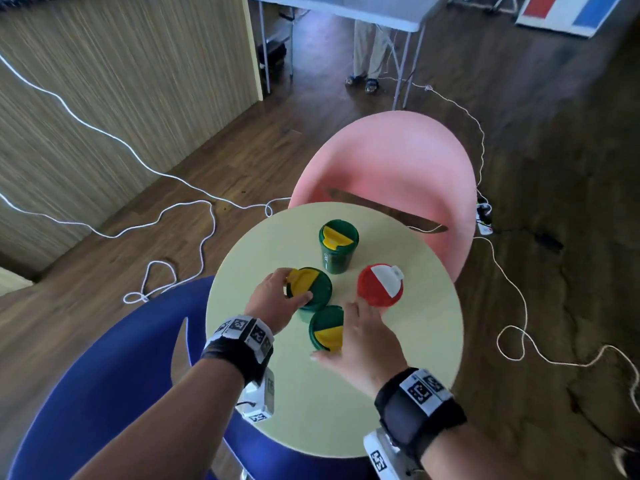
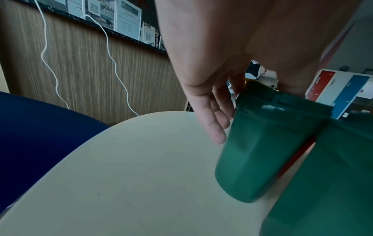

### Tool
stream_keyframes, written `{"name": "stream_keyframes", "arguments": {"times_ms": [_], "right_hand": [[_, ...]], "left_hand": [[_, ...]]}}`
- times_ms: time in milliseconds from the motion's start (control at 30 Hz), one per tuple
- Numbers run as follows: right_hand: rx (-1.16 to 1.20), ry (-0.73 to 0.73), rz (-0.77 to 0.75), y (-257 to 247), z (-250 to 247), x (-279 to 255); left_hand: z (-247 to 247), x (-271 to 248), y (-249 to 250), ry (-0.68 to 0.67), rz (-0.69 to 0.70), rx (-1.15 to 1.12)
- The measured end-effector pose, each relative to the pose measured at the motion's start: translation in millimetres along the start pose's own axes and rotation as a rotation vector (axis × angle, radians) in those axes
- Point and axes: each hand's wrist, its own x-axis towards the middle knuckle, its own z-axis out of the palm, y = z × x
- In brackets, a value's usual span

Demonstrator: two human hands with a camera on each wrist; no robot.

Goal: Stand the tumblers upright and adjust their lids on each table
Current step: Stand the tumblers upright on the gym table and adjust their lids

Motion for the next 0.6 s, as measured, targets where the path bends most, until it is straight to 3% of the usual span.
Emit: {"name": "stream_keyframes", "arguments": {"times_ms": [233,600], "right_hand": [[0.227,0.052,-0.103,21,15,-2],[0.47,0.177,0.014,22,34,-5]], "left_hand": [[-11,10,-2,-0.051,0.046,0.002],[-16,12,-9,-0.07,0.04,-0.084]]}}
